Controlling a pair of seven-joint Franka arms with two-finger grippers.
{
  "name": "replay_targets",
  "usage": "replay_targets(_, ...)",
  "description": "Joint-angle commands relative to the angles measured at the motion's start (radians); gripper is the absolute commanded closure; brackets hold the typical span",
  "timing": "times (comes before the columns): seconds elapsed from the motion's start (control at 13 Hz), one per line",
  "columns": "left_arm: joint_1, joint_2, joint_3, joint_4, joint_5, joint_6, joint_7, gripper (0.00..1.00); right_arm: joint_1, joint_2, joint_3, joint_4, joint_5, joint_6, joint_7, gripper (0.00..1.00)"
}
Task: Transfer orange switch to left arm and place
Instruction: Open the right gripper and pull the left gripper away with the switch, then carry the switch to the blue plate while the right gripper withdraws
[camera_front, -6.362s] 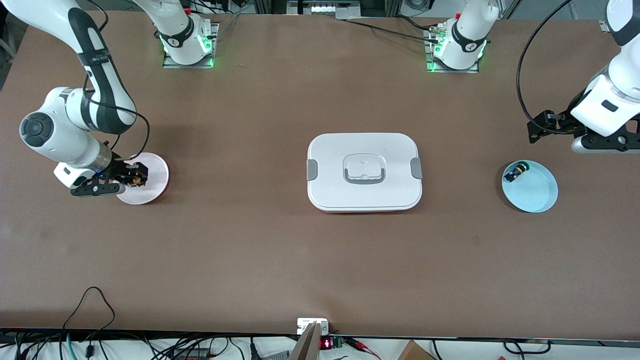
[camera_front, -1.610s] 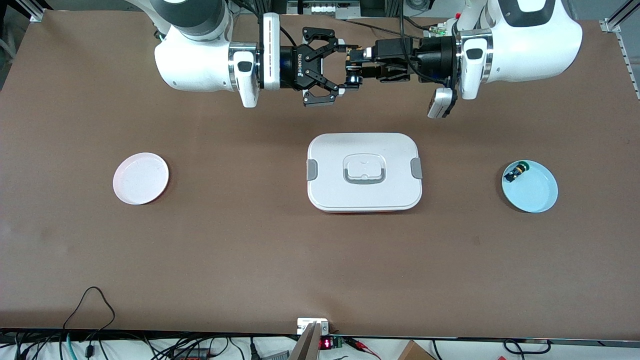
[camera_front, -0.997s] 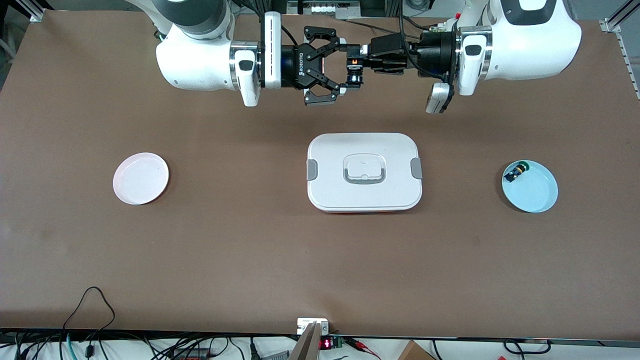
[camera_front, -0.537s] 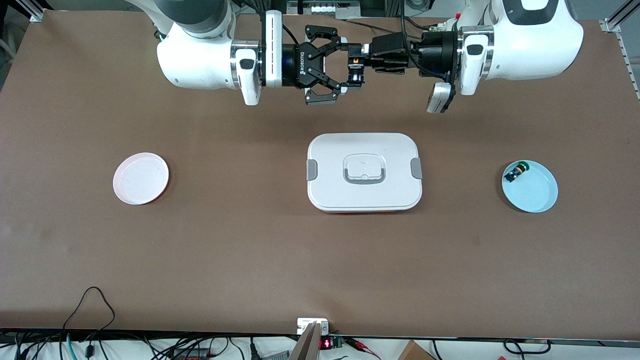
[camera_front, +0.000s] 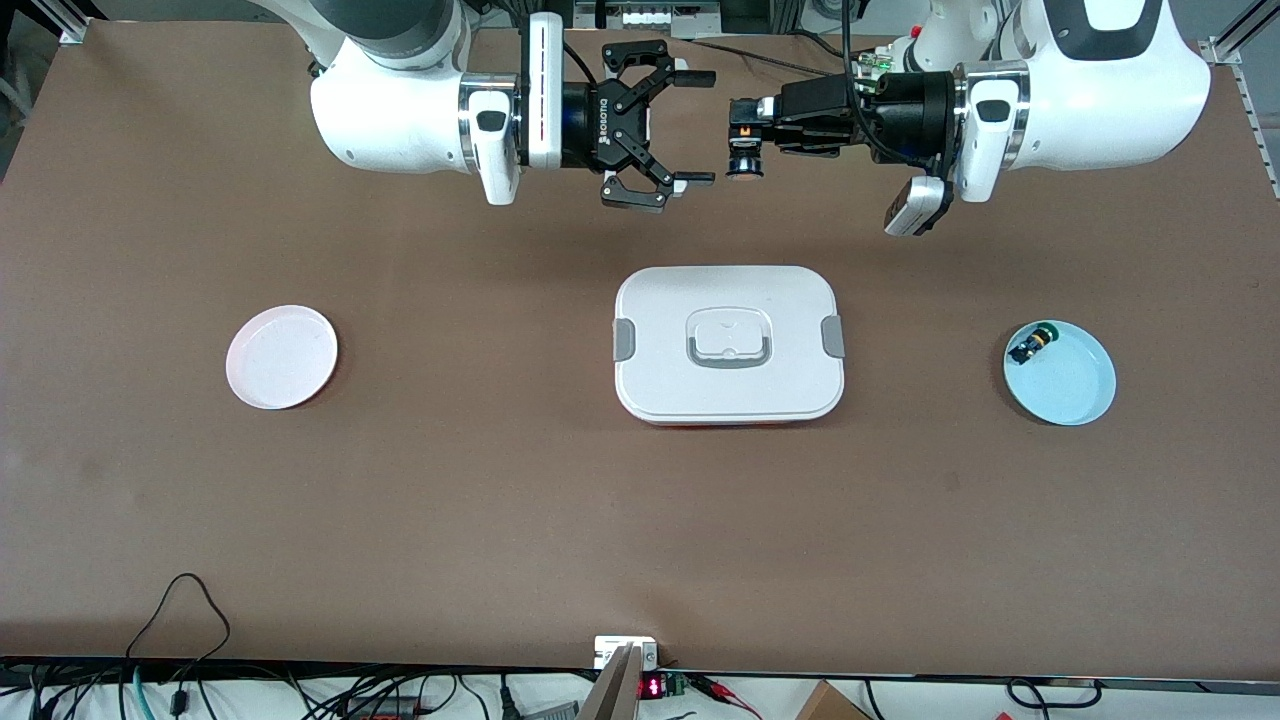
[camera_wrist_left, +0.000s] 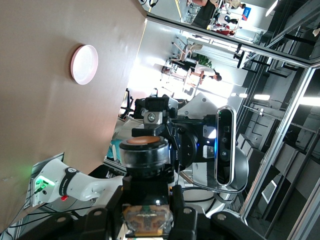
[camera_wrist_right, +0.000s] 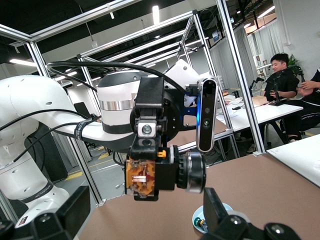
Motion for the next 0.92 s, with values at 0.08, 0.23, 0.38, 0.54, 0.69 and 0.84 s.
replay_targets(0.08,0.027,0.018,-0.002,0.031,0.126,-0.010,0.028,0.80,-0.008,-0.031,0.002,-0.027,0.017,0.031,-0.006,0.00)
replay_targets(0.23,0.041,0.064,-0.002,0.050,0.216,-0.010,0.092,0.80,-0.017,-0.048,0.002,-0.048,0.017,0.043,-0.005,0.00)
replay_targets(0.38,0.047,0.150,-0.001,0.054,0.351,-0.006,0.185,0.80,-0.038,-0.060,0.001,-0.065,0.017,0.037,-0.002,0.00)
replay_targets(0.54,0.068,0.274,-0.004,0.115,0.593,-0.010,0.280,0.79,-0.058,-0.075,-0.001,-0.087,0.016,0.029,-0.002,0.00)
replay_targets(0.69,0.084,0.342,-0.002,0.184,0.794,-0.015,0.317,0.80,-0.078,-0.089,-0.004,-0.116,0.016,-0.007,0.007,0.00)
replay_targets(0.84,0.098,0.359,-0.002,0.212,0.946,-0.023,0.347,0.79,-0.097,-0.091,-0.022,-0.146,0.005,-0.050,0.012,0.00)
